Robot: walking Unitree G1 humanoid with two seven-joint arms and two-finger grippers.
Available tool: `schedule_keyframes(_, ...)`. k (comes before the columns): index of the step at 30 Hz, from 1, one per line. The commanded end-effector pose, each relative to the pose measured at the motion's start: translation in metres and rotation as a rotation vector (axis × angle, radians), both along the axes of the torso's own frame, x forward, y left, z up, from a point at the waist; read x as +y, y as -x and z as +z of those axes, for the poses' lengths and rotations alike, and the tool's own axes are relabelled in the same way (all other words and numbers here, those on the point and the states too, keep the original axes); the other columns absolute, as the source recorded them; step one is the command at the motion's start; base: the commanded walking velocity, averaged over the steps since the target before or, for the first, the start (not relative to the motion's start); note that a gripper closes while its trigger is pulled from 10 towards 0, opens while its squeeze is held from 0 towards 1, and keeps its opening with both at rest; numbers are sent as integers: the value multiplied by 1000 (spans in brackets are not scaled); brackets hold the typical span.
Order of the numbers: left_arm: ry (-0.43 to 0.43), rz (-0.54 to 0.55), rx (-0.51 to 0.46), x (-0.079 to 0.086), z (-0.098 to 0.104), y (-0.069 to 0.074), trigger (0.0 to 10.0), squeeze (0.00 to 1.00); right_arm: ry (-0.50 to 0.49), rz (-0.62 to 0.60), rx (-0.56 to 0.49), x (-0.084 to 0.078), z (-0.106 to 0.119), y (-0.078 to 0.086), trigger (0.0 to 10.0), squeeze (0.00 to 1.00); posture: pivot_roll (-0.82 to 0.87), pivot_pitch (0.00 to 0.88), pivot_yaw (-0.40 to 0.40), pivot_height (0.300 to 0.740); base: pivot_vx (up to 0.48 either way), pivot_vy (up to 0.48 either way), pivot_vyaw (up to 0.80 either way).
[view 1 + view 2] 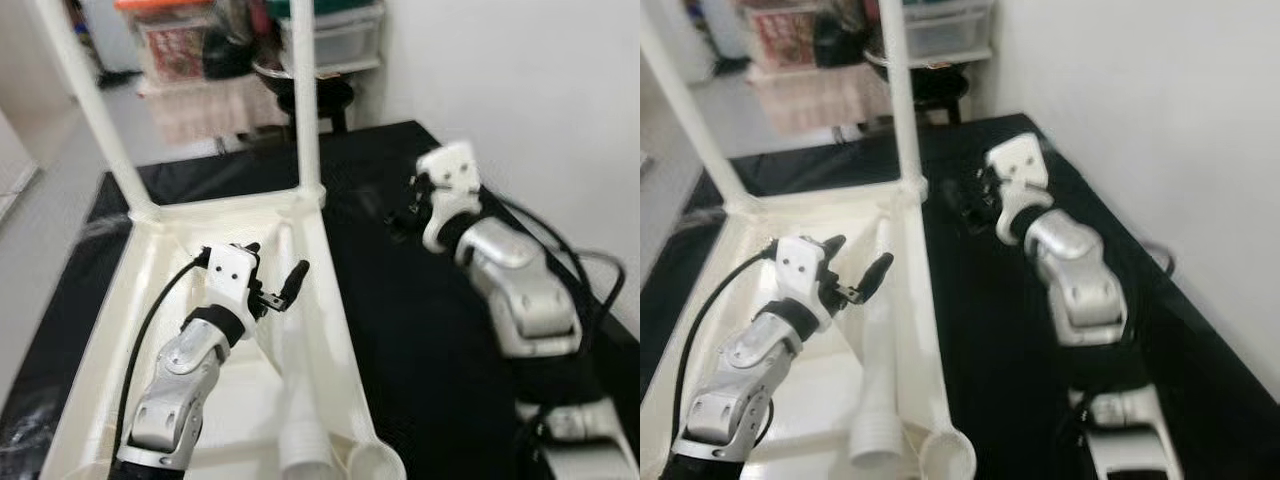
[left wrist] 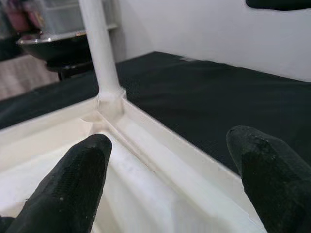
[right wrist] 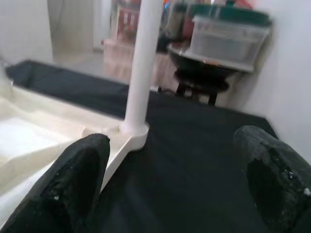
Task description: Building children table
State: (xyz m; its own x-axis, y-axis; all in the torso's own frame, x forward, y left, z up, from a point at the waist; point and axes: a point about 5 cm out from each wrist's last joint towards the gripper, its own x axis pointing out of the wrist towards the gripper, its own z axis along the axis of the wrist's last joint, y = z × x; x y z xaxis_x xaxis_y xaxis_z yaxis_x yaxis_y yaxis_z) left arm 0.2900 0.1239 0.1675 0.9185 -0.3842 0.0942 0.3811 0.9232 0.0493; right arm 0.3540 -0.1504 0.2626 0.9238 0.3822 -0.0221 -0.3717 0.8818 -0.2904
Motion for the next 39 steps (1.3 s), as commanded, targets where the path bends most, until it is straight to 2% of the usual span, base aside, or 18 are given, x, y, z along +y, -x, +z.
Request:
schedule_keyframes(1,-22,-15,51,0,-9,3,10000,0,41,19,80,8,0,-4,10000,0,-105,84,12,740,0,0,0)
schedule_keyframes(4,-45,-46,91,-4,-18,11,10000,0,71,98,377,14,-1,-2,10000,0,-97,90,1,740,0,0,0)
schedule_keyframes(5,-45,-46,91,-4,-18,11,10000,0,71,98,377,14,-1,-2,10000,0,-97,90,1,740,0,0,0)
schedule_keyframes(8,-72,-21,114,1,-24,16,10000,0,74,189,528,20,-3,6,10000,0,-95,97,-4,740,0,0,0)
schedule_keyframes(11,-98,8,130,7,-27,19,10000,0,84,217,581,20,-5,10,10000,0,-91,102,-9,740,0,0,0)
schedule_keyframes(12,-172,99,180,23,-34,24,10000,0,105,248,700,19,-16,18,10000,0,-88,108,-12,740,0,0,0)
schedule_keyframes(13,-172,99,180,23,-34,24,10000,0,105,248,700,19,-16,18,10000,0,-88,108,-12,740,0,0,0)
schedule_keyframes(14,-241,154,234,34,-39,30,10000,0,117,263,777,18,-25,26,10000,0,-89,115,-15,740,0,0,0)
schedule_keyframes(16,-254,161,246,35,-39,31,10000,0,120,263,794,19,-26,27,10000,0,-89,115,-15,740,0,0,0)
schedule_keyframes(20,-334,117,327,31,-46,49,10000,0,104,265,974,32,-46,42,10000,0,-89,128,-25,740,0,0,0)
schedule_keyframes(25,-286,-30,351,6,-44,63,10000,0,88,255,1046,42,-59,47,10000,0,-92,137,-24,740,0,0,0)
schedule_keyframes(34,-264,-93,345,-5,-40,65,10000,0,70,253,1061,56,-66,46,10000,0,-105,140,-34,740,0,0,0)
schedule_keyframes(38,-280,-92,346,-7,-38,66,10000,0,82,212,1075,77,-80,48,10000,0,-108,140,-45,740,0,0,0)
schedule_keyframes(39,-280,-92,346,-7,-38,66,10000,0,82,212,1075,77,-80,48,10000,0,-108,140,-45,740,0,0,0)
